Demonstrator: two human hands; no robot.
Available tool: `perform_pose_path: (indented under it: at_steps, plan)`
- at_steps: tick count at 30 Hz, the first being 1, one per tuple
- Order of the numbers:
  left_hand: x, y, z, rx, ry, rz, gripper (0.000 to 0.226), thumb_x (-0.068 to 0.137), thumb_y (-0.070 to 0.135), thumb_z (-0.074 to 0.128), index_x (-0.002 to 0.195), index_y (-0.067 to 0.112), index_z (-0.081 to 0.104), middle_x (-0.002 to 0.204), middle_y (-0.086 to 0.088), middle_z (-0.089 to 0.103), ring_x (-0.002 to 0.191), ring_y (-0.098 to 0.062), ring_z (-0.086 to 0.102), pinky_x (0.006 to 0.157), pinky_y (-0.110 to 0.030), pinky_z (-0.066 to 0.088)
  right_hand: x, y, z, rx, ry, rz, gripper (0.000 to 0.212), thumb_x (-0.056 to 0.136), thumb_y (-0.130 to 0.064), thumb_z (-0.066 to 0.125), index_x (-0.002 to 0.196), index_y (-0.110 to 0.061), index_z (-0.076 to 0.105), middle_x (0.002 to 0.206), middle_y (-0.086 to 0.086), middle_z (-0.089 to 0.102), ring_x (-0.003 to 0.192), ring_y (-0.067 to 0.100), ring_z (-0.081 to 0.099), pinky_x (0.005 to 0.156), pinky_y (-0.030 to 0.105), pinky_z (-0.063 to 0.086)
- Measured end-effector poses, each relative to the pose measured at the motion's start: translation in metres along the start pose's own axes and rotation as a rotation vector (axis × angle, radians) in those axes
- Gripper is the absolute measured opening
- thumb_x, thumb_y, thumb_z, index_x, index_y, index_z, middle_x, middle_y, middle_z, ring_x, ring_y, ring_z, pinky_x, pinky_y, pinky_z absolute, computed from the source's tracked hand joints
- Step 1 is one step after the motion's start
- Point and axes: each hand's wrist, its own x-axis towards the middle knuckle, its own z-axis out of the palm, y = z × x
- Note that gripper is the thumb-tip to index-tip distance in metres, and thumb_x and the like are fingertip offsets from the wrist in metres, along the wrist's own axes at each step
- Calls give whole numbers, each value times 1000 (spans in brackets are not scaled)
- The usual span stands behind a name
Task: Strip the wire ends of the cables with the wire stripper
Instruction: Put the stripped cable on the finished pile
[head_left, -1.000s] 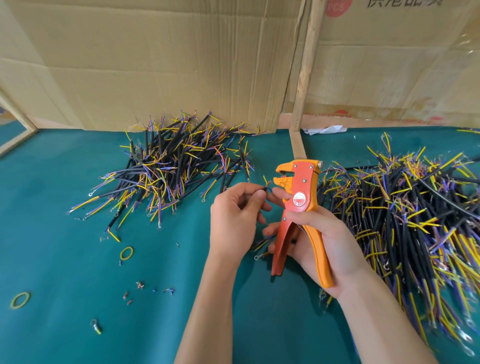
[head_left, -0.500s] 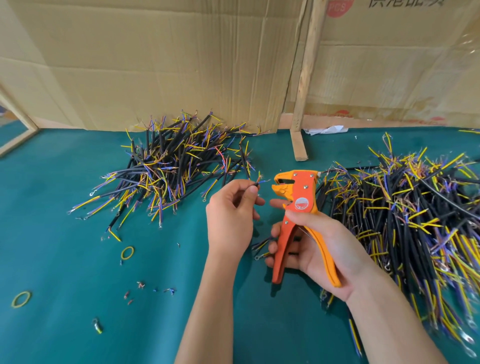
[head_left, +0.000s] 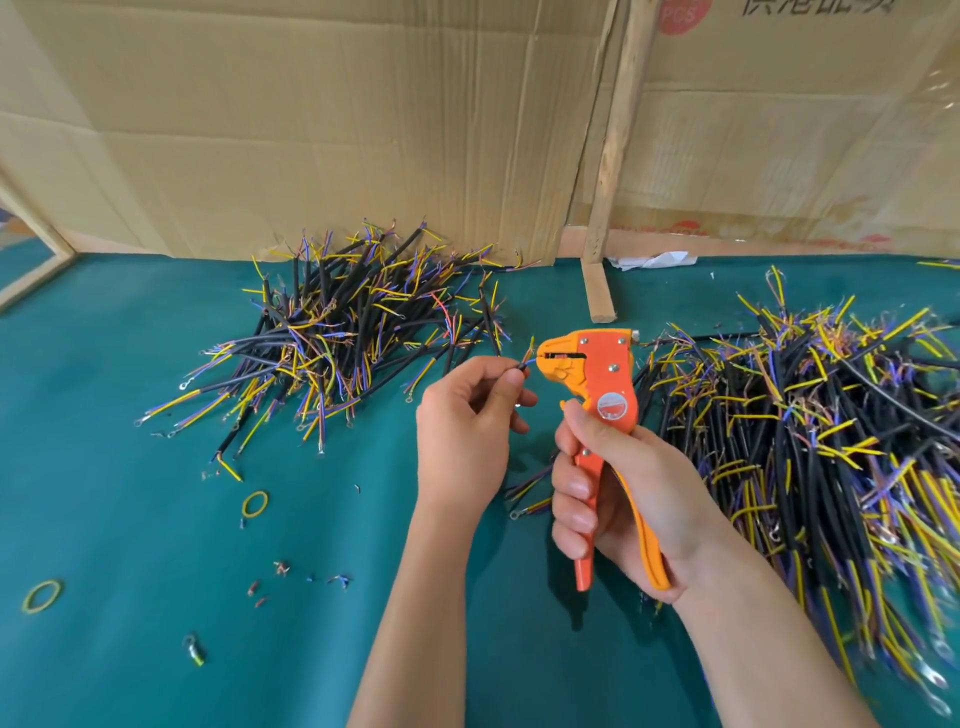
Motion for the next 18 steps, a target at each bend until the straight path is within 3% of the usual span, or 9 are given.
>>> perform_pose_path:
  at_steps: [4,10,18]
  plan:
    - [-2,0,4,30,-31,-16,17,96,8,62,91,22,70,75,3,74,56,-11,61,55,-20,41,4,1,4,0,108,-62,37,79,-41,71,70,-17,45,52,1,32,32,13,28,34,19,28]
    - [0,0,0,-59,54,-69,17,92,3,65,90,19,70,79,0,75,65,-12,69,61,-21,46,-4,-6,-6,146,-40,-46,15,86,-20,72,86,-10,61,68,11,52,53,25,50,53,34,49]
    - [1,-1,-2,-51,74,-49,16,89,-1,67,88,15,72,79,0,75,67,-9,69,60,-14,46,-5,-6,-8,66,-125,50,45,63,-17,92,98,-2,67,80,24,60,67,39,63,67,49,57]
